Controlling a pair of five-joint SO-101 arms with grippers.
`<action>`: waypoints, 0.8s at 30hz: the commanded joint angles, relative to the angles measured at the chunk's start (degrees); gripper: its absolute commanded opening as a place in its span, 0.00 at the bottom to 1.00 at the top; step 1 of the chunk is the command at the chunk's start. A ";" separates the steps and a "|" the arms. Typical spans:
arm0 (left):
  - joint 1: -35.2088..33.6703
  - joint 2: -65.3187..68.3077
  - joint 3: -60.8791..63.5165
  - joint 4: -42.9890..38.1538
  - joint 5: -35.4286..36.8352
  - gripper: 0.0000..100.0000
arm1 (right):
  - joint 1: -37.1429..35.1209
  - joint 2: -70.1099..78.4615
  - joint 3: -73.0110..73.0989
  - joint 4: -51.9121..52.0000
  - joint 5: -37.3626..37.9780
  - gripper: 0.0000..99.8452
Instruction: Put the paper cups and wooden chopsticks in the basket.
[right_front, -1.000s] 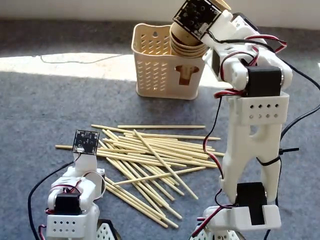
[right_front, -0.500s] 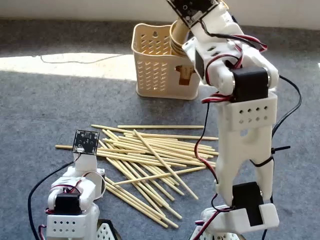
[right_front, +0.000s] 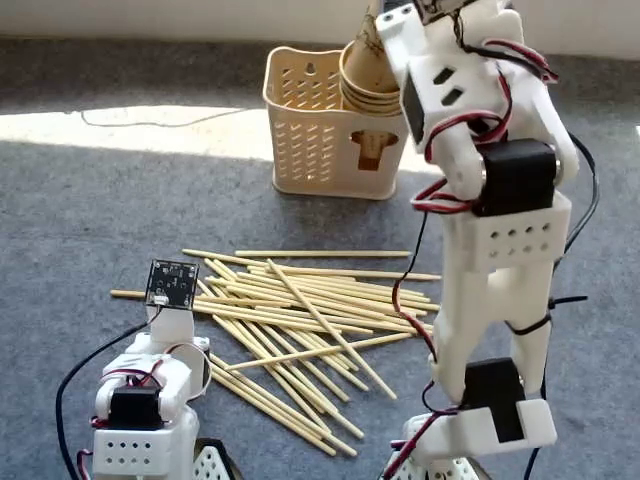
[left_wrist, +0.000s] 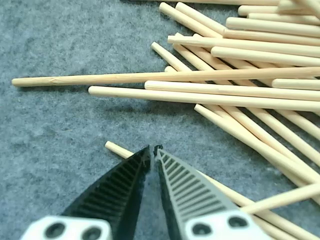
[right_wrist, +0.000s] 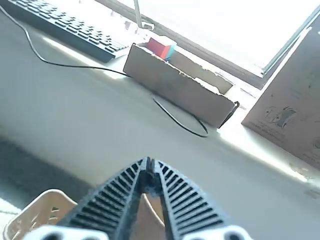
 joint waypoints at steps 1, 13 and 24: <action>0.92 0.04 1.10 0.35 -0.09 0.04 | 2.51 3.56 -0.13 -5.49 -2.64 0.00; 0.92 0.04 1.10 0.35 -0.09 0.04 | -2.15 9.89 0.22 7.34 -2.37 0.00; 0.92 0.04 1.10 0.35 -0.09 0.04 | -4.53 9.63 -4.70 14.11 -2.20 0.00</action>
